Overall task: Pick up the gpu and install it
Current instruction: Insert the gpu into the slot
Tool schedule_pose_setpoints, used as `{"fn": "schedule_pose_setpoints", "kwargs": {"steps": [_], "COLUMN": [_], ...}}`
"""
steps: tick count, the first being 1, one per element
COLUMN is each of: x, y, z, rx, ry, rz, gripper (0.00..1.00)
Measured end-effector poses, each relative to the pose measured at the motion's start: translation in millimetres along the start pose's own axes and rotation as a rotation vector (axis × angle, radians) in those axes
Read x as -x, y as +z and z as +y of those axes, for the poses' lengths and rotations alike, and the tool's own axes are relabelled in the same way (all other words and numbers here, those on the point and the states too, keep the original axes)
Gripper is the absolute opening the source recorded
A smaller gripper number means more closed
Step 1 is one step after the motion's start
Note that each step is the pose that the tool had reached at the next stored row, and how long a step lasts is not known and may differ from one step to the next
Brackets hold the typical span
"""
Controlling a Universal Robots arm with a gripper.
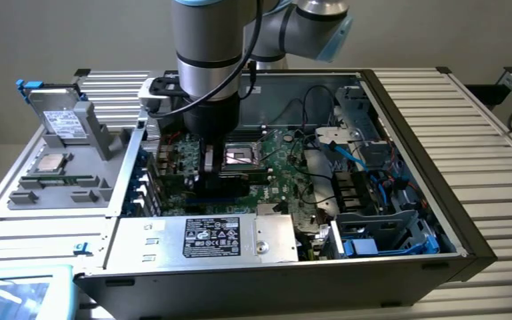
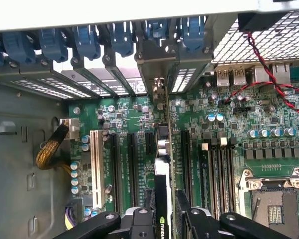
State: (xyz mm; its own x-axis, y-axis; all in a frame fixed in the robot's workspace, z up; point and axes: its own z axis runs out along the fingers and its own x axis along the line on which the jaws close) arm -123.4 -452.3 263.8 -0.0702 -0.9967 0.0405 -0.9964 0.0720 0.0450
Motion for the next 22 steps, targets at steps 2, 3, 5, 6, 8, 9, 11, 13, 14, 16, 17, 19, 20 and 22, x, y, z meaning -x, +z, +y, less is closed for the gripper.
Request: {"fn": "schedule_pose_setpoints", "kwargs": {"steps": [2,3,5,6,8,9,11,13,14,16,17,19,20,22], "x": [0.0,0.0,-0.1,-0.1,-0.1,0.0,0.1,0.1,0.1,0.0,0.0,-0.1,-0.2,-1.1], "y": [-0.2,-0.2,0.1,0.4,1.0,1.4,1.9,2.7,3.2,4.4,5.0,6.3,6.8,7.7], "z": [0.0,0.0,0.0,0.0,0.0,0.0,0.0,0.2,0.6,1.6,2.2,3.4,3.4,3.2], "rx": [0.0009,0.001,0.0012,0.0013,0.0015,0.0015,0.0015,0.0016,0.0016,0.0019,0.002,0.0014,0.0011,0.0007], "ry": [0.0,0.0,0.0,0.0,0.0,0.0,0.0,-0.001,-0.001,-0.001,-0.001,-0.001,-0.001,-0.002], "rz": [-0.0001,-0.0001,0.0,-0.0003,-0.0018,-0.0033,-0.0061,-0.0091,-0.0104,-0.0124,-0.0133,-0.015,-0.0155,-0.0162], "gripper": [0.27,0.27,0.27,0.27,0.27,0.27,0.27,0.27,0.27,0.27,0.27,0.27,0.27,0.27]}}
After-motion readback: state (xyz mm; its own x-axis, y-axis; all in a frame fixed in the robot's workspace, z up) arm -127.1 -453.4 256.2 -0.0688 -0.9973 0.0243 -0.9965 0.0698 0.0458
